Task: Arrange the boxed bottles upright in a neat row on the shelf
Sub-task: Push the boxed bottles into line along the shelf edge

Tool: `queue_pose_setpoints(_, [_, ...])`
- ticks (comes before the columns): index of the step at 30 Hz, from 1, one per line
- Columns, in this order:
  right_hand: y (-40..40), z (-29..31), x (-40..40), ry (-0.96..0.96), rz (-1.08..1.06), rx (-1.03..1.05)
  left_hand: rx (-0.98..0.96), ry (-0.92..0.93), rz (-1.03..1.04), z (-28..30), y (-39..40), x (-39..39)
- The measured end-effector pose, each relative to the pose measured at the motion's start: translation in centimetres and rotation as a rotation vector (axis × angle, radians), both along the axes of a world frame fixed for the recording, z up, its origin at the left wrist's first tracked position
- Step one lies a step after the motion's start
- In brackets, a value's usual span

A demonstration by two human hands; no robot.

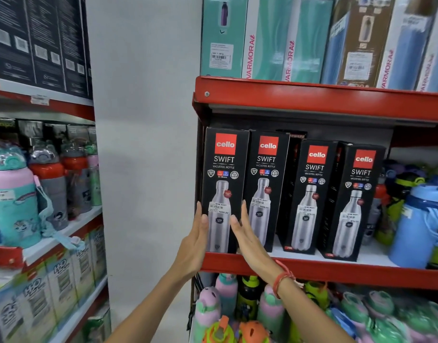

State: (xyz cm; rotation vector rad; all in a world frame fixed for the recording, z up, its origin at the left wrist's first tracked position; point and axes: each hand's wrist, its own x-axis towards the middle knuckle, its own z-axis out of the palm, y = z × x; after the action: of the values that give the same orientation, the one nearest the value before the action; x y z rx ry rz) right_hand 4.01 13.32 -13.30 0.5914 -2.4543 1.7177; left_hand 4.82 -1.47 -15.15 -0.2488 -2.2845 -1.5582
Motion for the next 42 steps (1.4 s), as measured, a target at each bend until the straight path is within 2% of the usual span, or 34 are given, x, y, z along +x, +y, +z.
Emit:
queue_pose_setpoints(2, [0.7,0.1,-0.1,0.037,-0.044,-0.048,0.007,0.134,0.217,0.3,1.2,0.3])
queue_pose_setpoints(4, [1.9,0.4,-0.3,0.108,-0.128,-0.135,0.042,0.351,0.383,1.3,2.9,0.9])
queue_pose_setpoints(6, [3.6,0.9,-0.6,0.194,-0.227,-0.203,0.057,0.448,0.297,2.4,5.0,1.1])
queue_pose_setpoints(9, [6.2,1.0,-1.7,0.202,-0.297,-0.272,0.035,0.265,-0.045,2.8,8.8,0.9])
queue_pose_setpoints(11, [7.3,0.7,-2.2,0.128,-0.272,-0.298,0.075,0.121,-0.122,2.3,10.9,0.2])
queue_pose_setpoints(19, [9.3,0.3,-3.2,-0.177,-0.135,-0.198,0.296,-0.177,0.08,1.3,14.3,-2.5])
queue_pose_setpoints(22, [9.2,0.1,-3.5,-0.177,-0.088,-0.164,0.276,-0.204,0.127,1.2,14.1,-2.6])
queue_pose_setpoints(27, [10.2,0.0,-3.1,-0.162,-0.068,-0.069,0.206,-0.174,0.095,0.9,12.7,-1.6])
queue_pose_setpoints(42, [11.3,-0.3,0.4,-0.136,-0.064,-0.048,0.156,-0.13,0.068,1.1,12.2,2.4])
